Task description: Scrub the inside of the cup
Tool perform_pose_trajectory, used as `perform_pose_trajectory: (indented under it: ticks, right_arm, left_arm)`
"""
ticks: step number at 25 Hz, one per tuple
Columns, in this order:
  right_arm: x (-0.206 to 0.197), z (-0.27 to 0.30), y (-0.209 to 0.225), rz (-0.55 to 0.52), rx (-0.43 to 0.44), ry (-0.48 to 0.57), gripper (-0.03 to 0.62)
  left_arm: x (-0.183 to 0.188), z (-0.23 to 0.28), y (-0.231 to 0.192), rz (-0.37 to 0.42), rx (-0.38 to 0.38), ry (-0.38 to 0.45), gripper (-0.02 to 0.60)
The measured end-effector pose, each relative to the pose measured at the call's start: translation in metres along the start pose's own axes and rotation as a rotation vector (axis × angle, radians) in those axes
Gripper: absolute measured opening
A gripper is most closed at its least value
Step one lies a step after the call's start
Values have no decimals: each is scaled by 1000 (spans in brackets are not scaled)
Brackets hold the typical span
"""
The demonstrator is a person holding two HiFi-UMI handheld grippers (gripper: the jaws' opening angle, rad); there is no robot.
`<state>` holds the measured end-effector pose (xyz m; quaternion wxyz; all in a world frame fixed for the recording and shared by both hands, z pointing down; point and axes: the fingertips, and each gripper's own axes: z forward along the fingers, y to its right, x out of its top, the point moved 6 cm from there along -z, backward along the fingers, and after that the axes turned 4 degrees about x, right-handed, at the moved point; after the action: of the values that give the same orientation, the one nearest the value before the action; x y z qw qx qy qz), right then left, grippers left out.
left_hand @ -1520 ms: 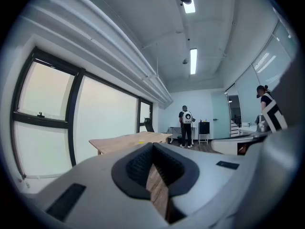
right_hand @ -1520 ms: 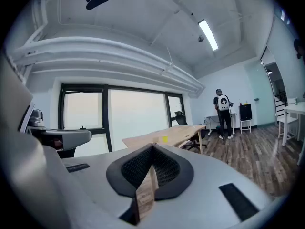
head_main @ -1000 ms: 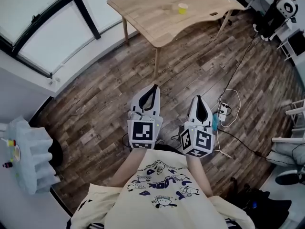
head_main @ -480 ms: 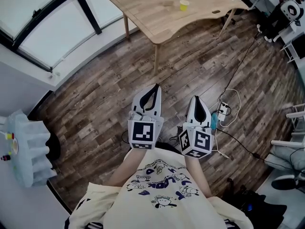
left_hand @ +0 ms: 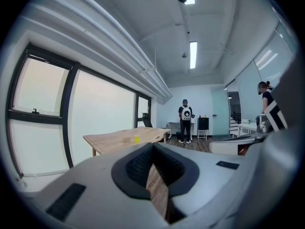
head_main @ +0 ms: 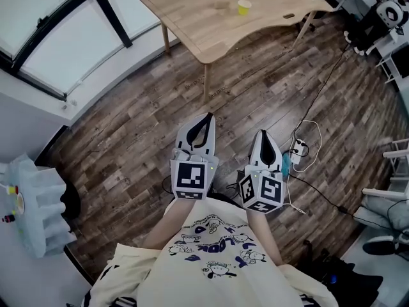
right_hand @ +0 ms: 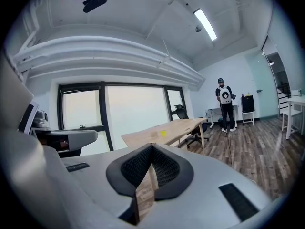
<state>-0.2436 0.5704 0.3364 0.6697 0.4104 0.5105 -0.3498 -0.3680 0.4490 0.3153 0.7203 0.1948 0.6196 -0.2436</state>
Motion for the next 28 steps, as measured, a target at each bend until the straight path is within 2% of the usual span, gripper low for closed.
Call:
perform_pose_trajectory:
  ticks: [14, 20, 28]
  right_arm:
    - [34, 115, 21, -30, -37, 13, 14]
    - [44, 164, 24, -46, -36, 16, 14]
    - [50, 206, 31, -55, -21, 8, 14]
  left_arm:
    - [29, 127, -34, 0, -64, -3, 17]
    - [37, 175, -54, 7, -64, -1, 17]
    - [39, 210, -67, -8, -49, -8, 17]
